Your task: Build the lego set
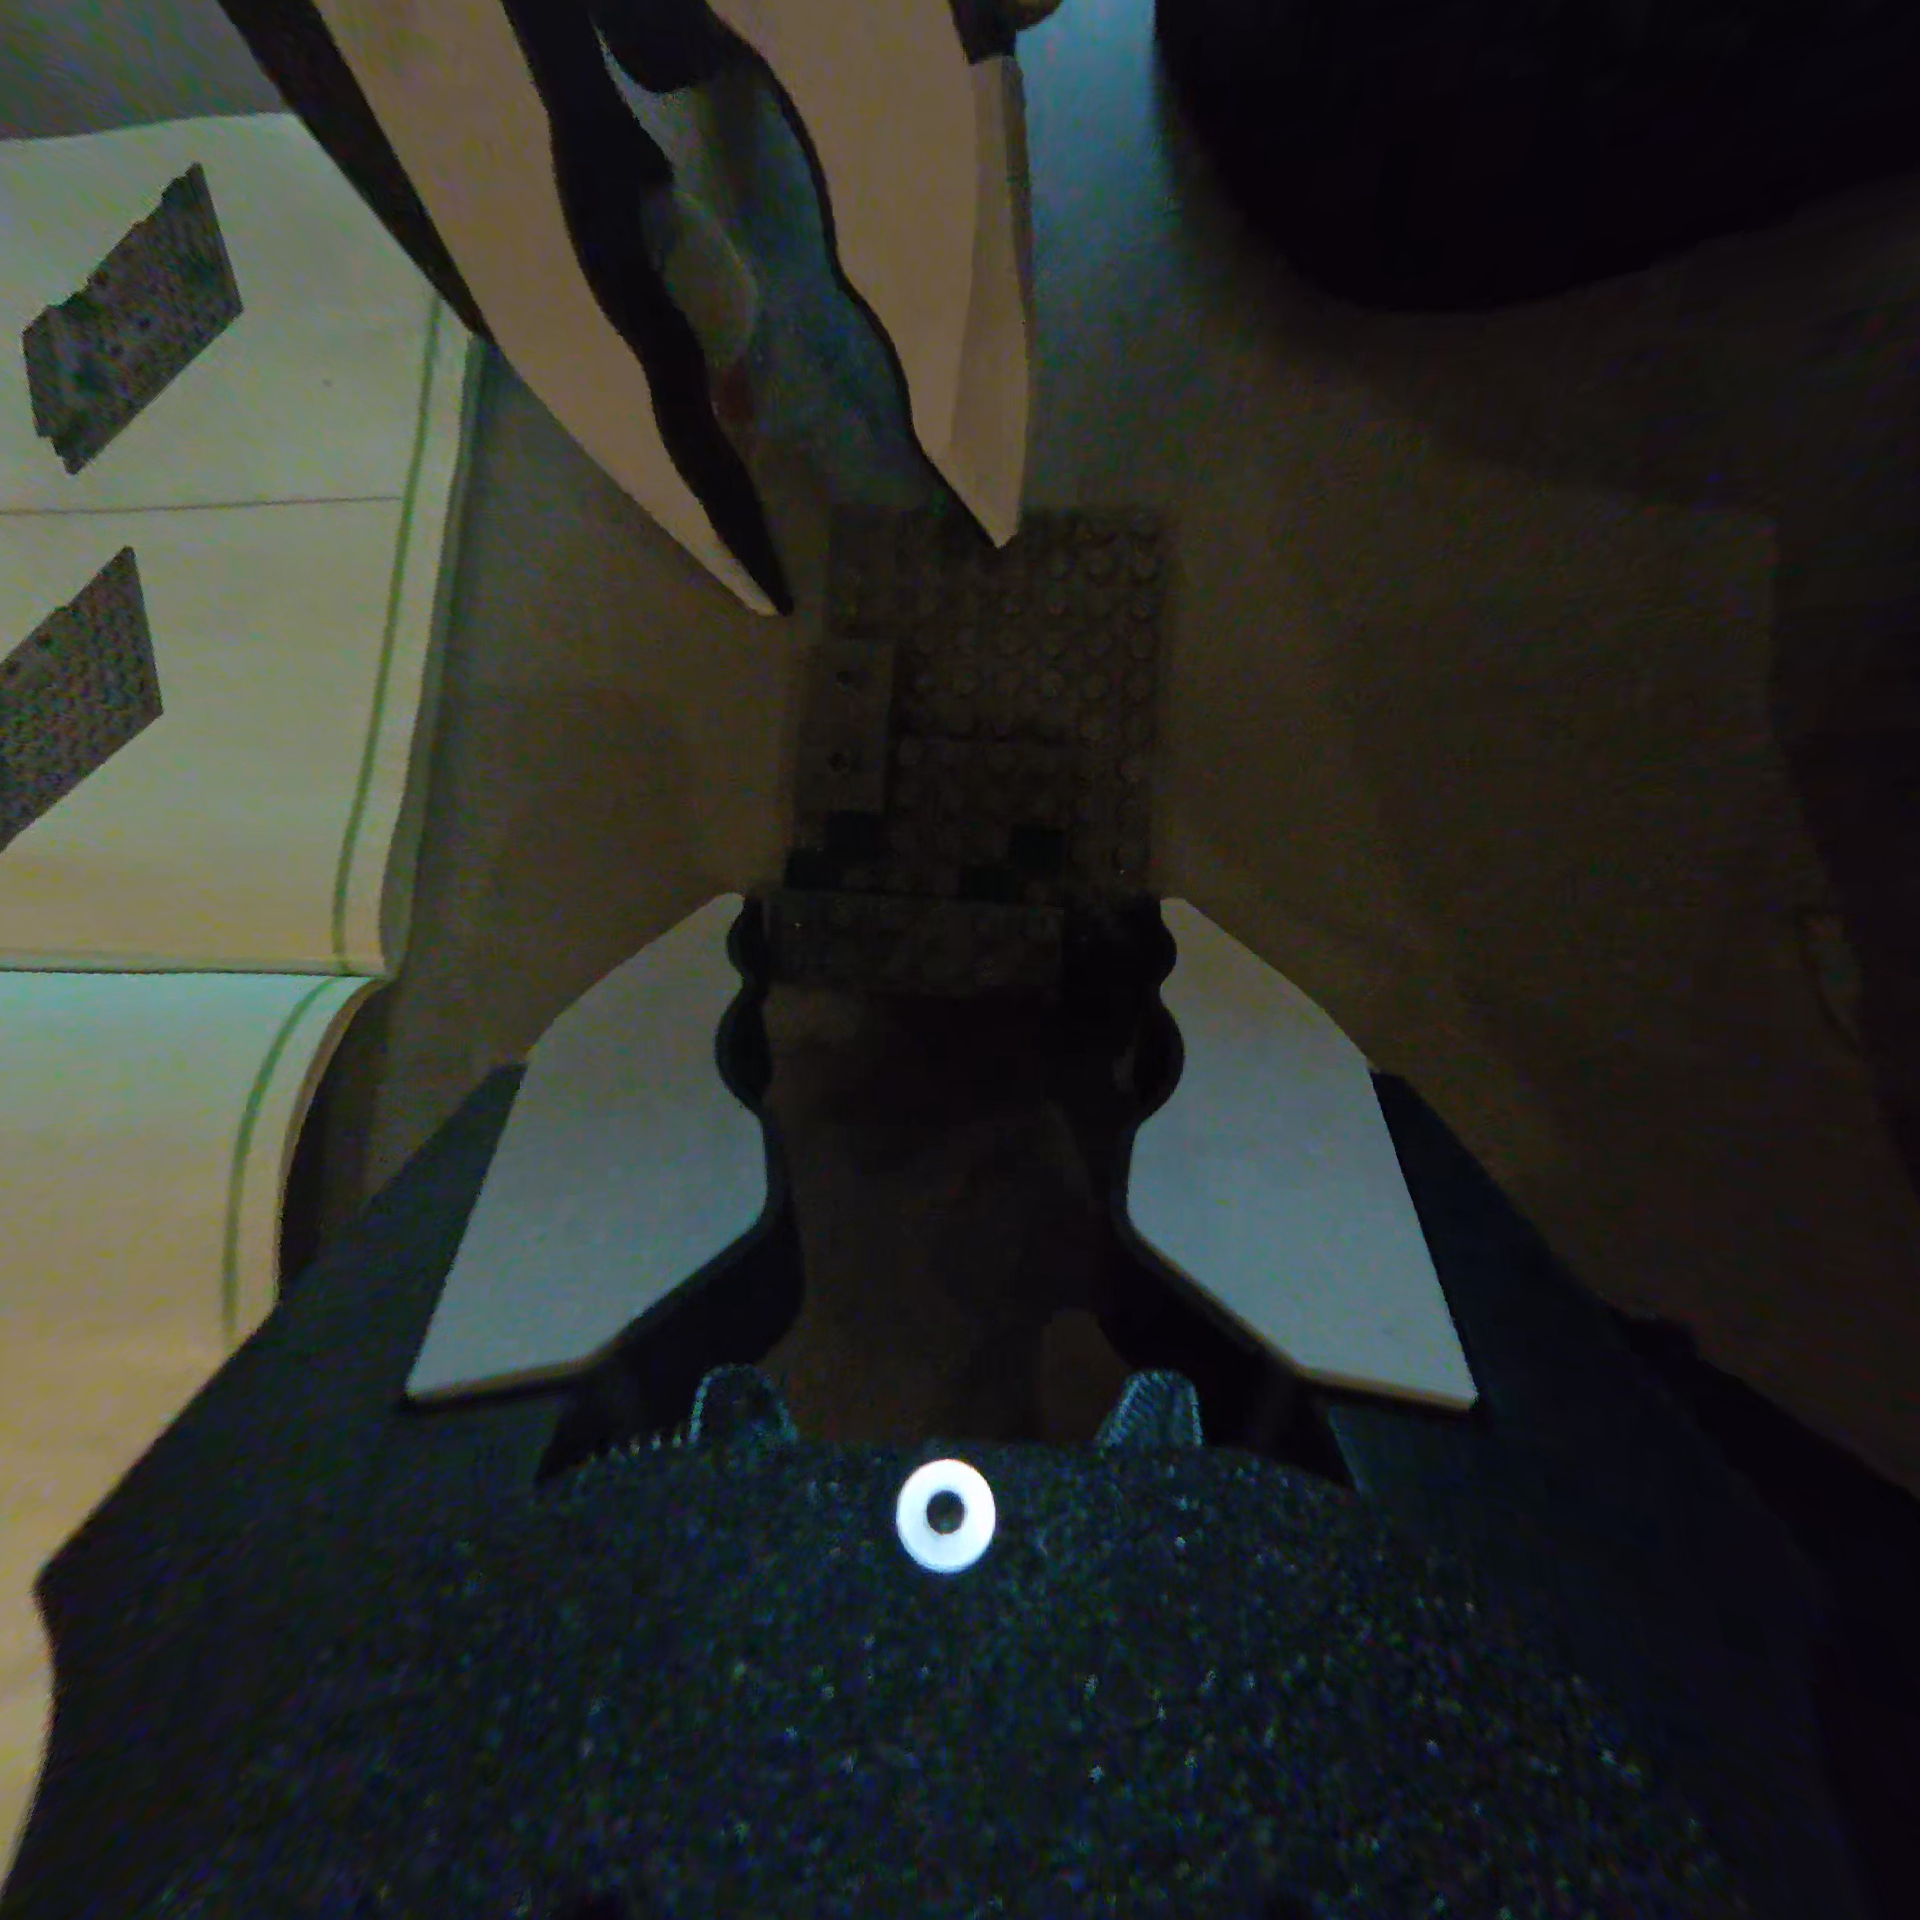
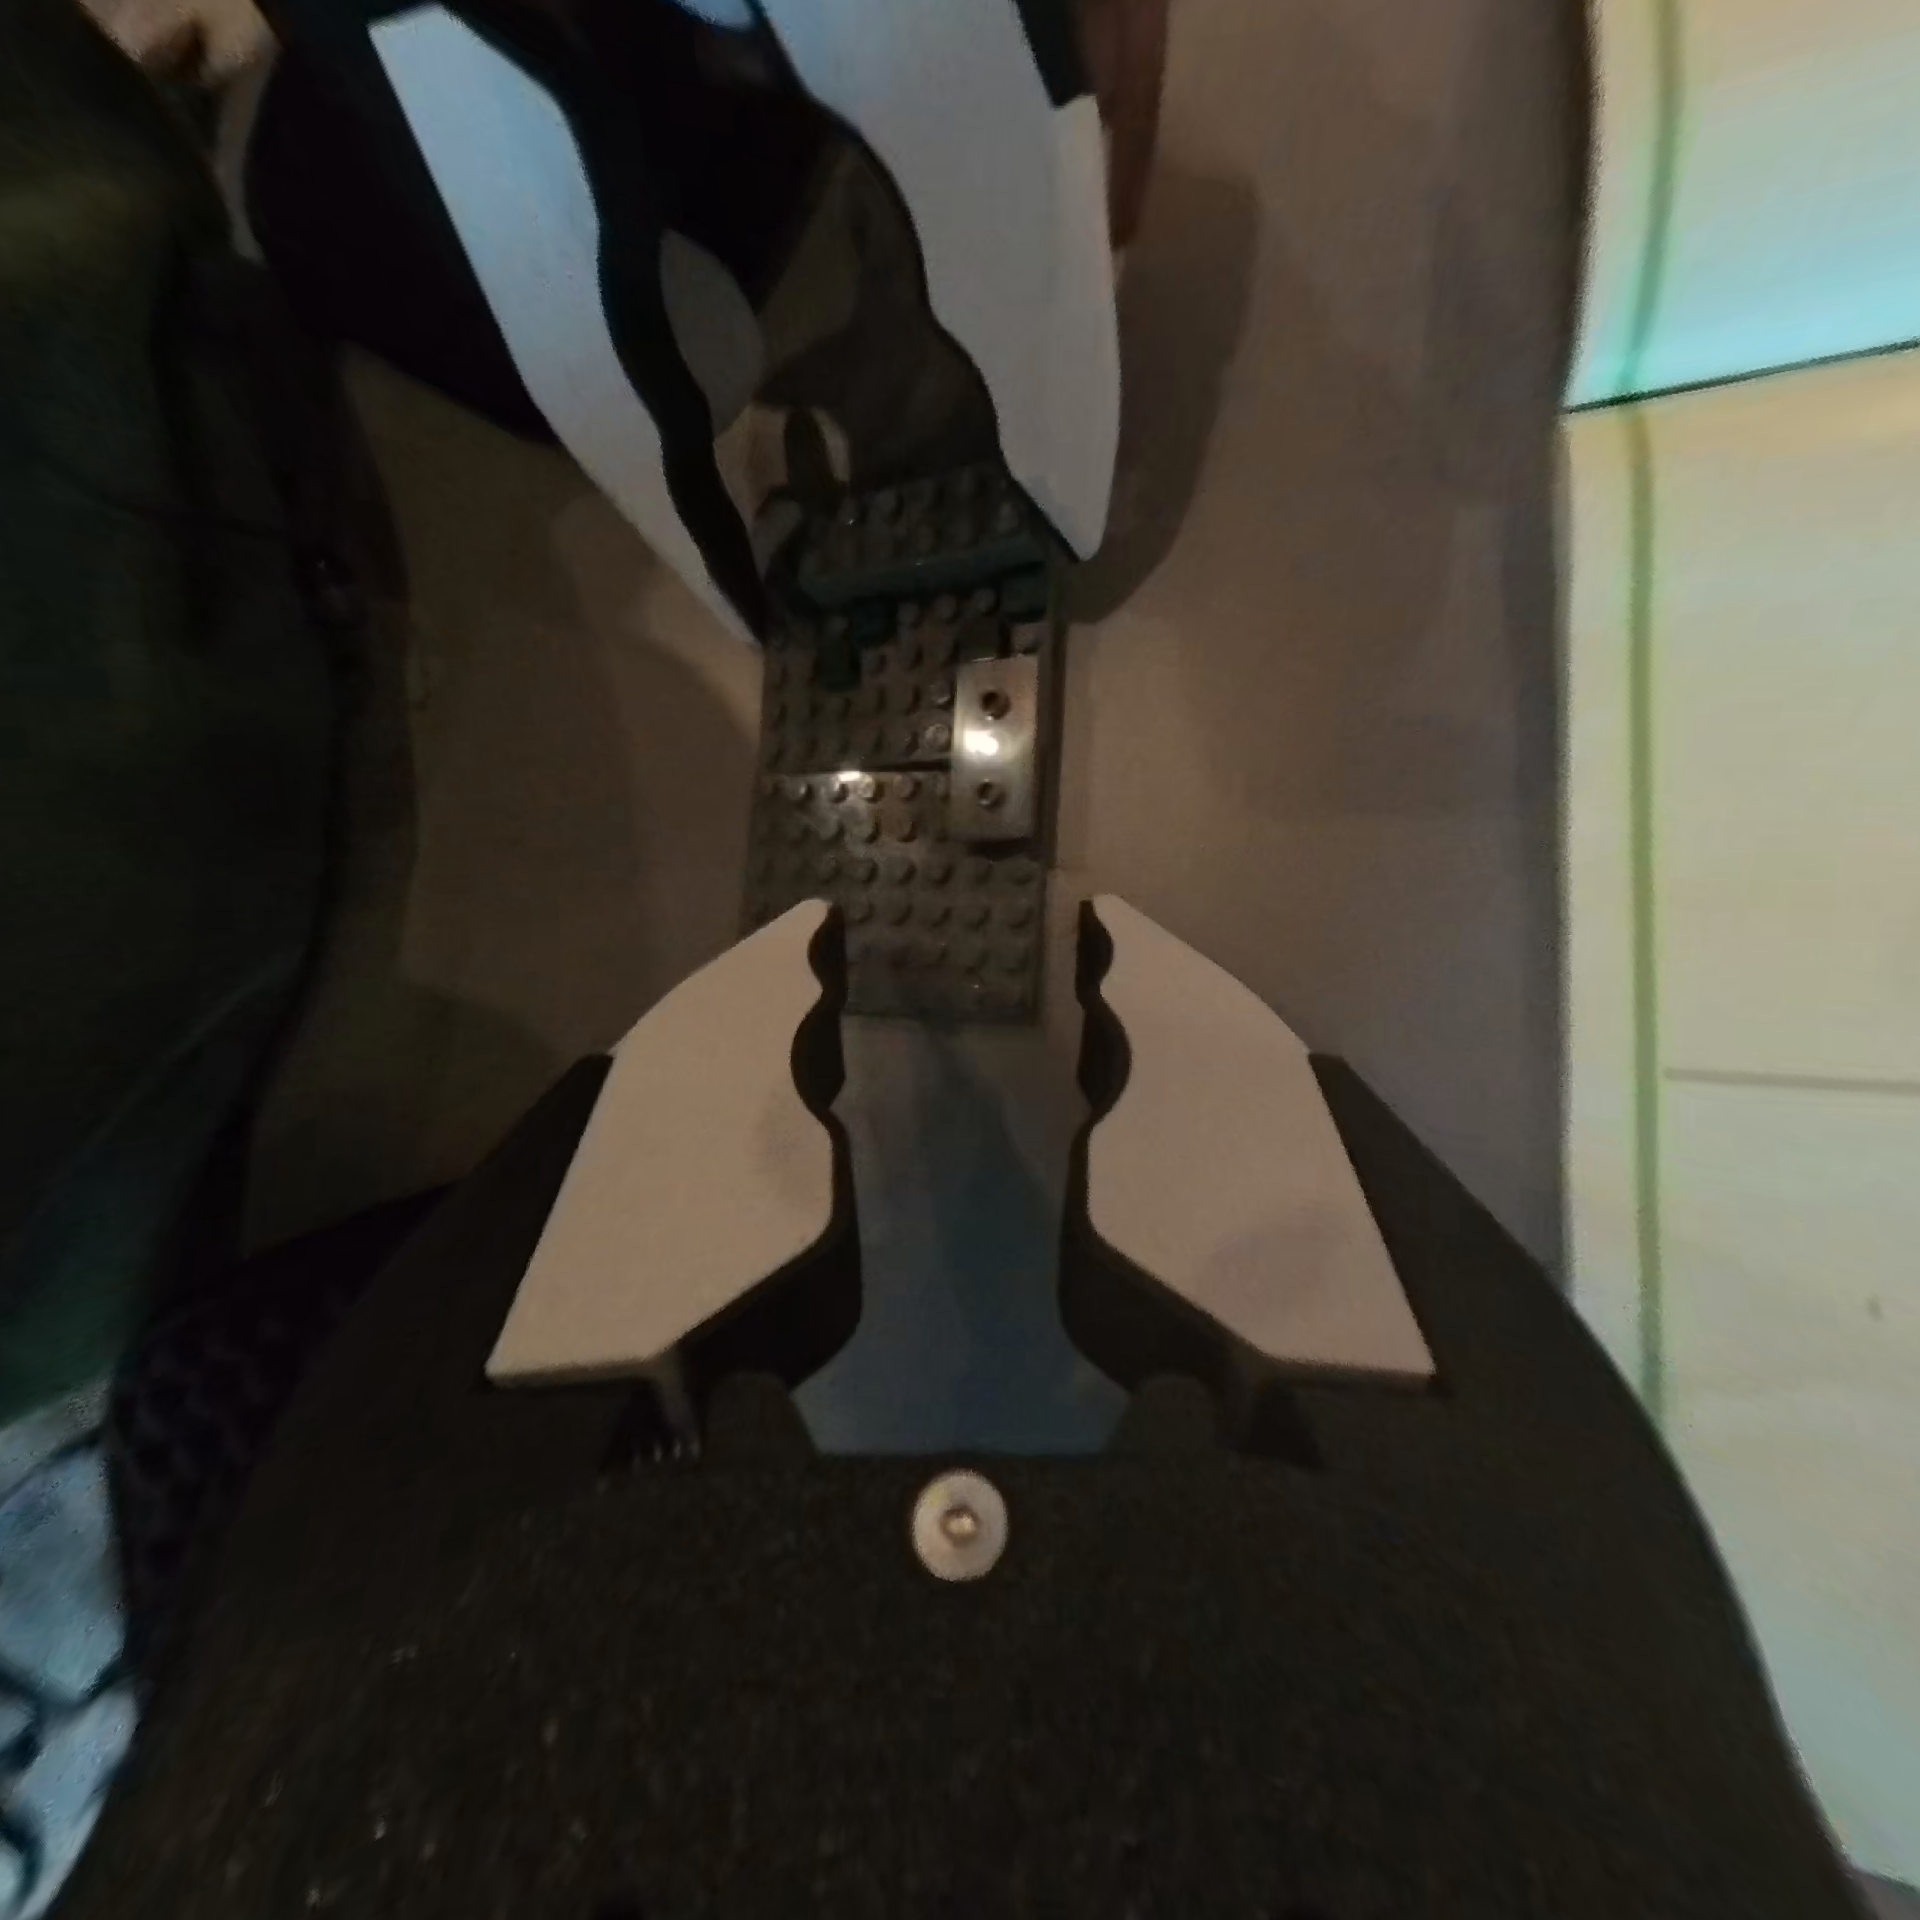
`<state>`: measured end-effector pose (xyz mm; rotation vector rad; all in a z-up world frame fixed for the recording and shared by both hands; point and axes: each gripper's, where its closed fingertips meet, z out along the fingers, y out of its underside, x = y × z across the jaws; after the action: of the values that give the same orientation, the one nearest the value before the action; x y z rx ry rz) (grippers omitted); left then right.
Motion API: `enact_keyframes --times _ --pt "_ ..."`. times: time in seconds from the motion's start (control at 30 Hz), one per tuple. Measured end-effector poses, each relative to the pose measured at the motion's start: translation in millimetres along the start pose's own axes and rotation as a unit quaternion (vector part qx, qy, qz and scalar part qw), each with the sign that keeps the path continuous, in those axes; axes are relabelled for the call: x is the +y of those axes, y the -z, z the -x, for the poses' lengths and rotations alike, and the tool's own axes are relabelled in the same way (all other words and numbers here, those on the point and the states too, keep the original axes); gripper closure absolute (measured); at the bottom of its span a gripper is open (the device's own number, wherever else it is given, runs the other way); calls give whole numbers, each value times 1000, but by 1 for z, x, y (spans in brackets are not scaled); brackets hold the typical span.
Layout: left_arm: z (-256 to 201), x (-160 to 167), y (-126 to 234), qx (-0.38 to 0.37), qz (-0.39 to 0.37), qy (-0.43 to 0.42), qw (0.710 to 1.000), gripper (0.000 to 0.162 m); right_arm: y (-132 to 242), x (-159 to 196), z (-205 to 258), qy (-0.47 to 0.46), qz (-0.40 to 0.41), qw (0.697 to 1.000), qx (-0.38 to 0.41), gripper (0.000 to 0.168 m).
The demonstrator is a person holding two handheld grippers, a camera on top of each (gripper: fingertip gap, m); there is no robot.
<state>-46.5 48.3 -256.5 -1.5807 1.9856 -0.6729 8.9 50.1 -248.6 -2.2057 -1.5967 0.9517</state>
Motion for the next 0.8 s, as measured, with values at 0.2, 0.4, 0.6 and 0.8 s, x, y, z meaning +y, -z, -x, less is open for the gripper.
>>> enact_keyframes --times 0.2,0.4,0.6,0.8 --pt "-2 1 2 18 13 6 1000 92 -3 -1 0 5 43 999 2 131" --pt "-1 3 3 15 7 11 1000 92 4 8 -1 -35 25 998 40 129" --pt "1 1 2 8 -3 14 1000 92 12 19 9 -178 -50 981 63 126" --pt "0 0 0 13 -2 14 1000 92 9 15 12 -251 -131 950 128 125"
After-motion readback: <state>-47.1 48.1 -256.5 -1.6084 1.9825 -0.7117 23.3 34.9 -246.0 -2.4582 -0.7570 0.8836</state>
